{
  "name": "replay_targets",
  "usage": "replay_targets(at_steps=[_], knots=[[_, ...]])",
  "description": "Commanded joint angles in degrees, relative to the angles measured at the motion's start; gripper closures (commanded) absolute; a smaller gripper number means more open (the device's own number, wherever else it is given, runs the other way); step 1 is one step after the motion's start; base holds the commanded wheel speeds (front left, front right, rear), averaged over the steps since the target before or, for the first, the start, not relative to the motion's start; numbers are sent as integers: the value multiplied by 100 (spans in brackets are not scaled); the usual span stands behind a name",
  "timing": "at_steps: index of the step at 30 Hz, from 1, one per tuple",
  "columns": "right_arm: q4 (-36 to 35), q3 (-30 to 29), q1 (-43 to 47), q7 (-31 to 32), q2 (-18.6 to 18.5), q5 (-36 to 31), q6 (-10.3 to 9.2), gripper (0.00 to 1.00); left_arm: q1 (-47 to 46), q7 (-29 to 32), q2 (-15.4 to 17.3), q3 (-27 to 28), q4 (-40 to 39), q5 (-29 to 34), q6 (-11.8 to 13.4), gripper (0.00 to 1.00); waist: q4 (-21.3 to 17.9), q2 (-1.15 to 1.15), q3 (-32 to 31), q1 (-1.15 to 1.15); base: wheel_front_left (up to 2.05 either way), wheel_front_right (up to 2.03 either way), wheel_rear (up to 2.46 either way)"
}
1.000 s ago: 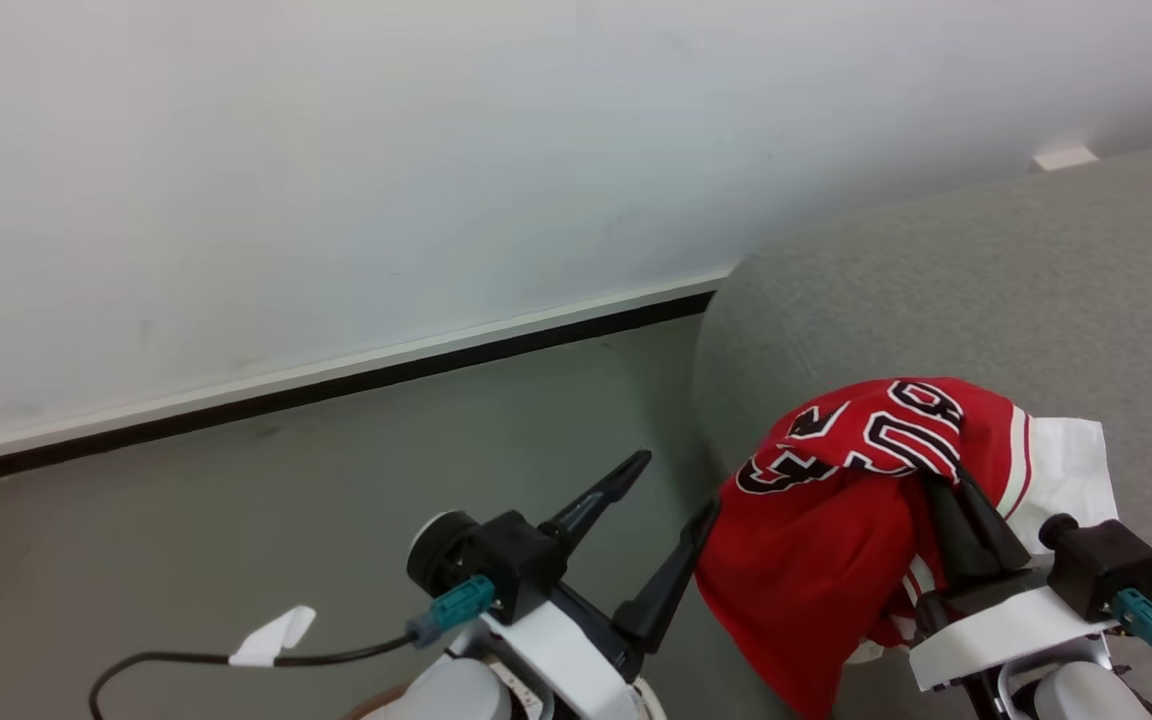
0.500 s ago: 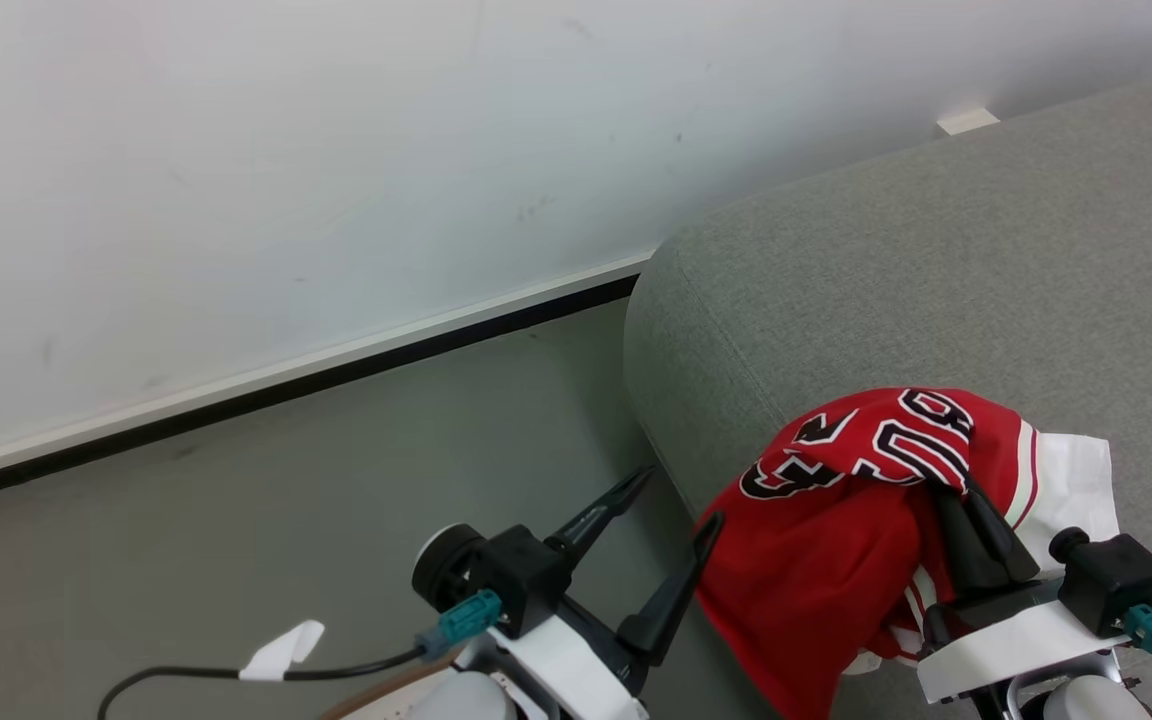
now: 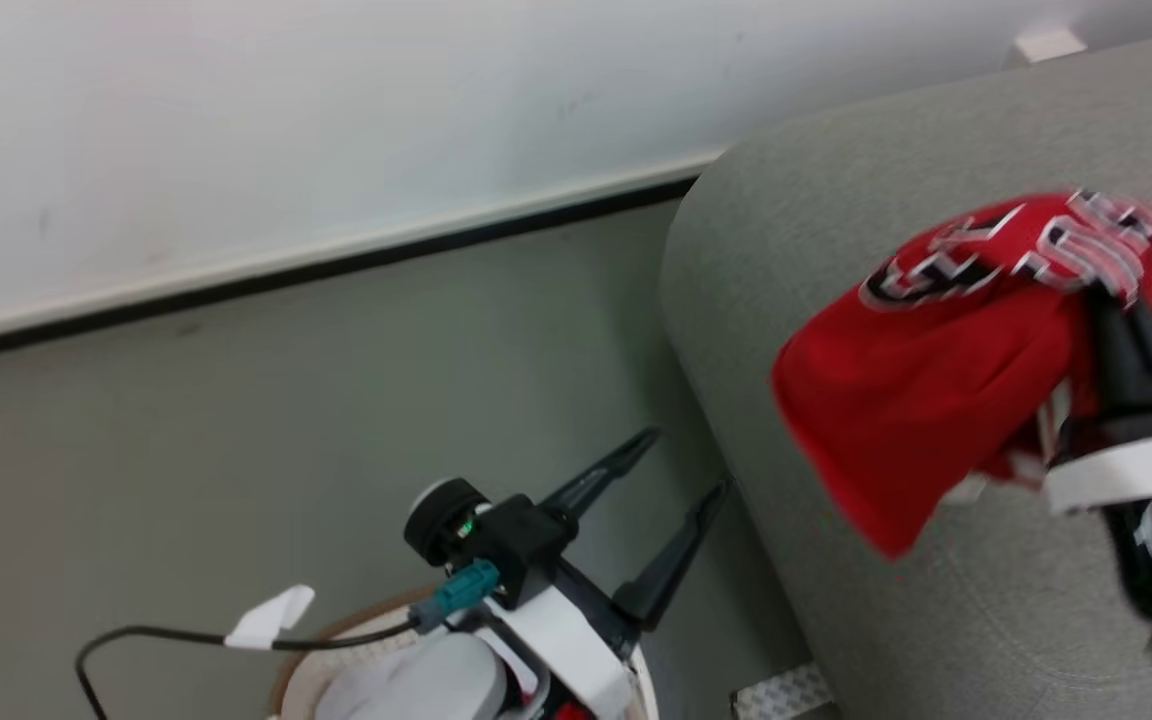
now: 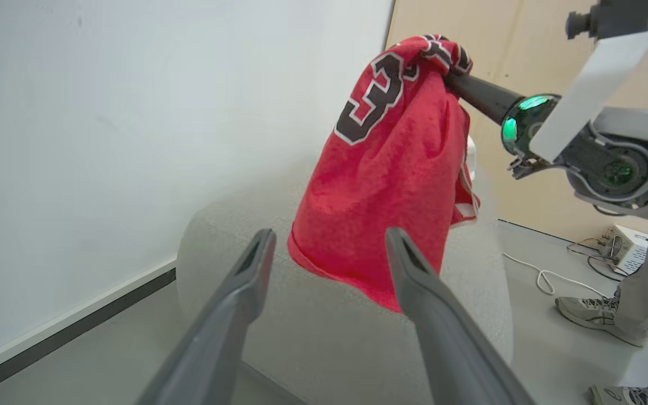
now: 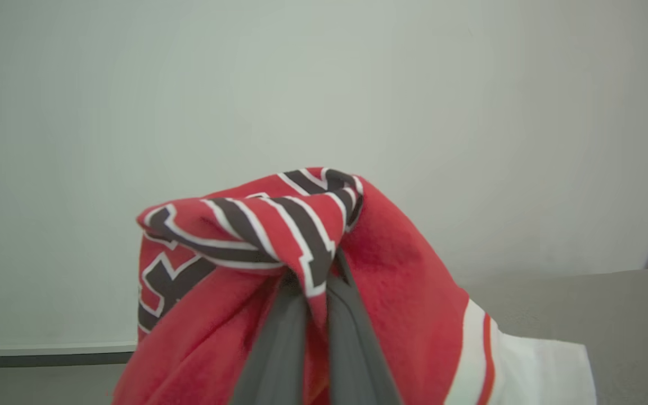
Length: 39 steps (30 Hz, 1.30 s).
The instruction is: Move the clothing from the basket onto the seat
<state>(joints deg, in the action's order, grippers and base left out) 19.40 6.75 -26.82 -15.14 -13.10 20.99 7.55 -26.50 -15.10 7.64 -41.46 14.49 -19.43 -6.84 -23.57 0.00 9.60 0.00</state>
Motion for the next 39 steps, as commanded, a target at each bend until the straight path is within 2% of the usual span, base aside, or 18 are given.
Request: replay_targets(at_steps=[1, 8, 13, 20, 23, 30, 37, 38, 39], knots=[[153, -149, -407, -1, -161, 183, -12, 100, -170, 39, 142, -6, -60, 36, -16, 0, 362, 0, 607, 0, 0, 0, 0], [938, -640, -1723, 10, -739, 715, -12, 100, -606, 215, 513, -58, -370, 112, -49, 0, 768, 0, 1684, 0, 0, 0, 0], [1296, -1073, -2377, 11, -1070, 779, -12, 100, -838, 301, 650, -70, -595, 161, -51, 0, 921, 0, 2260, 0, 0, 0, 0], [2190, -1609, -3307, 69, -1526, 395, -12, 100, -1180, 359, 790, -93, -828, 209, -55, 0, 1179, 0, 2986, 0, 0, 0, 0], [2661, -1610, -3512, 209, -1629, 89, -12, 100, -1265, 328, 827, -60, -843, 189, -56, 0, 1271, 0, 3143, 0, 0, 0, 0], [4007, -1701, -3754, 1170, -1748, -484, -12, 100, -1318, 223, 826, -29, -753, 137, -31, 0, 1395, 0, 3202, 0, 0, 0, 0], [4340, -1737, -3870, 1242, -1646, -759, -12, 100, -1279, 165, 800, -17, -635, 84, 4, 0, 1371, 0, 3042, 0, 0, 0, 0], [4343, -1727, -3869, 1220, -1627, -803, -12, 97, -1260, 153, 799, -21, -615, 77, 9, 0, 1359, 0, 2997, 0, 0, 0, 0], [4328, -1691, -3857, 1201, -1584, -836, -12, 71, -1238, 139, 798, -24, -591, 71, 13, 0, 1344, 0, 2940, 0, 0, 0, 0]])
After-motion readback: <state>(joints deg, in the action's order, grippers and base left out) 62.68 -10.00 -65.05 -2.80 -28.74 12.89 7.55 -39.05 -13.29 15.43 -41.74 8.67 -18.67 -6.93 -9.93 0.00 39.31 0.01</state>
